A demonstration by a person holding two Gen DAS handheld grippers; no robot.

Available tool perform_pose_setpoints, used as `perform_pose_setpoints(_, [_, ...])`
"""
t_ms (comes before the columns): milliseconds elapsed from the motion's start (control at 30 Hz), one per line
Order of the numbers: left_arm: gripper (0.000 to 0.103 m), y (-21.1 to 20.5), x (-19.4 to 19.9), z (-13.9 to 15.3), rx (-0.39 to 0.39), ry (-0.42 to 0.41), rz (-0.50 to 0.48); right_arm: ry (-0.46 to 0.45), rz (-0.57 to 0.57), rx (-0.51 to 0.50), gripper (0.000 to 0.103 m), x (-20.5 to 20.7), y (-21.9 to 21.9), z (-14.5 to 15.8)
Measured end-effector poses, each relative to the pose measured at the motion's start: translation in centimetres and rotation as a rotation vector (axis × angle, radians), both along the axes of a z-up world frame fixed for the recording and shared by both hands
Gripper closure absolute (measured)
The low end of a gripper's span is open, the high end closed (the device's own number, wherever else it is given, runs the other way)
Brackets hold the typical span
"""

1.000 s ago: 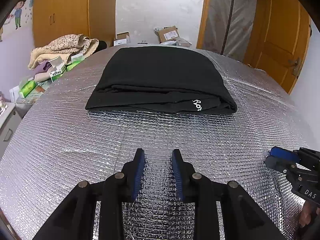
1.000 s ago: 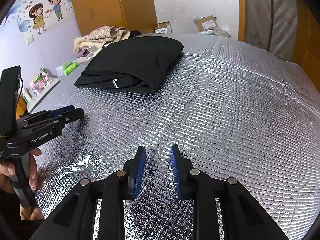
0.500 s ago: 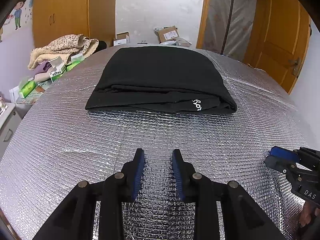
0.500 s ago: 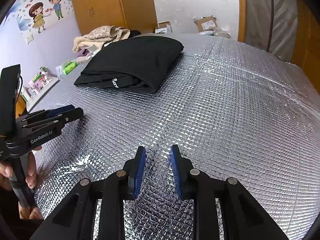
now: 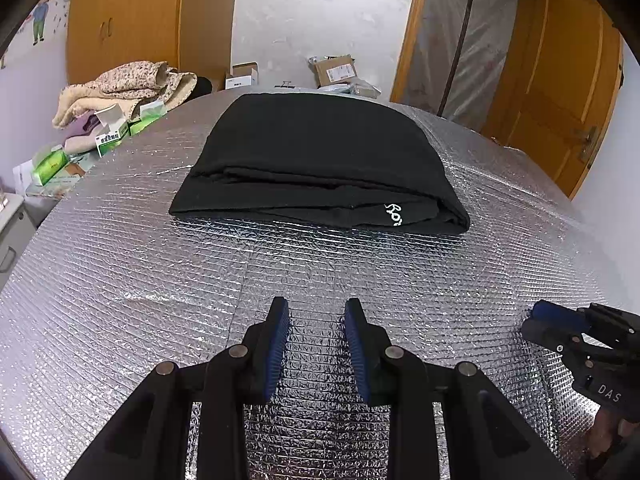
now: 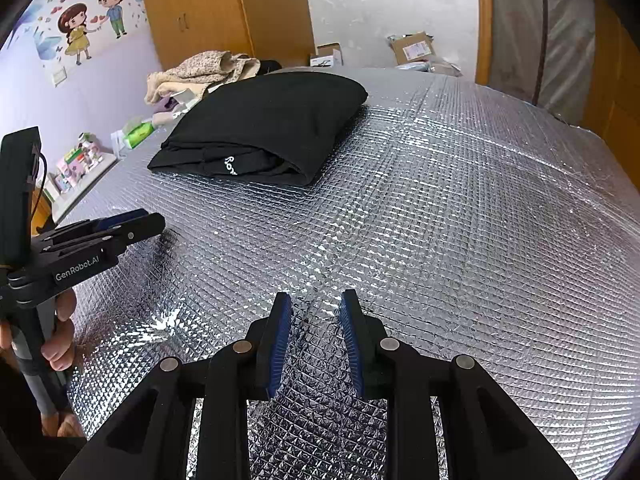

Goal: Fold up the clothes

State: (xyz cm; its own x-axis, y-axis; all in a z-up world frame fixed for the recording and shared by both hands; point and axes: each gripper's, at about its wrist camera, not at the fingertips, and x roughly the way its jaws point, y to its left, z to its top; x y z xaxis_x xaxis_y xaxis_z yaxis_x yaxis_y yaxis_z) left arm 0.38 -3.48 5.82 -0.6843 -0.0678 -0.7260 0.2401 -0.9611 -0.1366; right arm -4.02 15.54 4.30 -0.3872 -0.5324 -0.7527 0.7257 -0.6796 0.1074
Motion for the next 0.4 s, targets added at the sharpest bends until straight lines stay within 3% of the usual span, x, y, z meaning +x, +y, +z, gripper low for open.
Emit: perform_pose_setpoints(400, [0.073, 0.71, -0.19, 0.02, -0.018, -0.008, 0.003, 0.0, 0.001, 0.0, 0.076, -0.09, 0.05, 0.03])
